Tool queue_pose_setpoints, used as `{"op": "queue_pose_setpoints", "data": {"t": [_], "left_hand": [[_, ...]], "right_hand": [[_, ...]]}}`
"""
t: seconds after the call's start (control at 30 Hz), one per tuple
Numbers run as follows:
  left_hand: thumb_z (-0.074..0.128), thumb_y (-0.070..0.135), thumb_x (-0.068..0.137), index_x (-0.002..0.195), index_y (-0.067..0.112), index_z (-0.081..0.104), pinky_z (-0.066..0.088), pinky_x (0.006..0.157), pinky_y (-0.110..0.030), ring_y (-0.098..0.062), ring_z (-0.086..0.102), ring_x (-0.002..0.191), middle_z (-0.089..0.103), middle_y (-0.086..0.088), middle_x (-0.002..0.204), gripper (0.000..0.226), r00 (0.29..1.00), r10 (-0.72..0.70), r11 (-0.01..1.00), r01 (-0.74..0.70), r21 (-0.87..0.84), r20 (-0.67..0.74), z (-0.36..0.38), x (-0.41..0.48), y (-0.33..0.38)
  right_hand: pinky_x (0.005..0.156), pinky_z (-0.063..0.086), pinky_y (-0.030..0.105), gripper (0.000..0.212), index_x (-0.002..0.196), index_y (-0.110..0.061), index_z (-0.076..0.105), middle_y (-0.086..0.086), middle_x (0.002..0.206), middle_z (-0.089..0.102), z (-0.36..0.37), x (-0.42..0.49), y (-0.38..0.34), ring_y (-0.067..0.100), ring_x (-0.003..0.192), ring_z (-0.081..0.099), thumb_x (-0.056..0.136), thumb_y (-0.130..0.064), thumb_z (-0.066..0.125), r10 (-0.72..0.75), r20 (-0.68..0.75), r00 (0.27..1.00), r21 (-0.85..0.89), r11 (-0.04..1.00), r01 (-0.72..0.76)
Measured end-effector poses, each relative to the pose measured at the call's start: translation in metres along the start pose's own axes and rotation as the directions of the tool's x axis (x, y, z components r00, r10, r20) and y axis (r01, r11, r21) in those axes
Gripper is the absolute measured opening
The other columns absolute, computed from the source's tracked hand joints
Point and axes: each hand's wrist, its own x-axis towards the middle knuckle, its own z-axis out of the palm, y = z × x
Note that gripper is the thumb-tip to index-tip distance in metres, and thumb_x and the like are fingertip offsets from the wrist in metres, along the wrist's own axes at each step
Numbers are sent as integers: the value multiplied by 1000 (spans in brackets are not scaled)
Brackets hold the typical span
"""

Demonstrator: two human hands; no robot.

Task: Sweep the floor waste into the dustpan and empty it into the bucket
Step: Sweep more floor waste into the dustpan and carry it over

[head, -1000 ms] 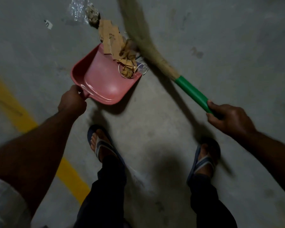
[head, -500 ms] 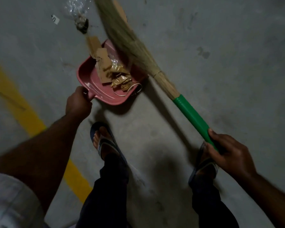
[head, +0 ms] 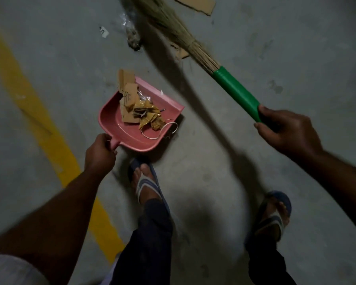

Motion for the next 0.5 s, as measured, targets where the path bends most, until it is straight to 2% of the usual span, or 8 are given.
{"op": "queue_pose_setpoints", "data": {"t": [0.13,0.27,0.37,0.43,0.5], "left_hand": [[68,8,86,120,12,55,46,85,-43,-40,60,106,66,-17,115,37,998,-52,999,52,17,-19,-19,32,-14],[65,9,88,117,12,54,48,83,-44,-40,60,104,66,-18,113,32,997,-70,996,72,51,-34,-35,67,-23],[64,10,90,118,10,53,48,83,-43,-41,60,105,65,-19,113,30,997,-81,993,82,88,-20,-44,88,-28],[63,6,89,119,10,52,48,81,-43,-41,59,105,65,-18,113,32,995,-97,988,95,118,11,-50,100,-30],[63,3,87,119,11,52,47,82,-44,-41,59,106,64,-18,113,35,995,-92,987,87,133,31,-57,110,-32]], "right_hand": [[80,54,42,46,130,-26,64,18,108,71,9,78,-31,38,92,69,85,-30,75,-19,85,996,-100,995,28],[84,51,41,51,136,-32,57,19,119,67,23,131,-44,39,104,64,86,-36,70,127,242,962,-268,961,-60],[82,53,42,52,135,-31,58,20,114,70,29,104,-40,39,98,68,84,-35,69,153,322,934,-268,961,-65],[77,57,45,53,133,-28,60,20,106,72,28,64,-41,39,90,70,81,-31,72,118,375,919,-234,972,-30],[69,58,43,49,130,-23,63,18,98,73,23,23,-45,37,81,72,82,-33,72,57,356,933,-176,984,6]]}}
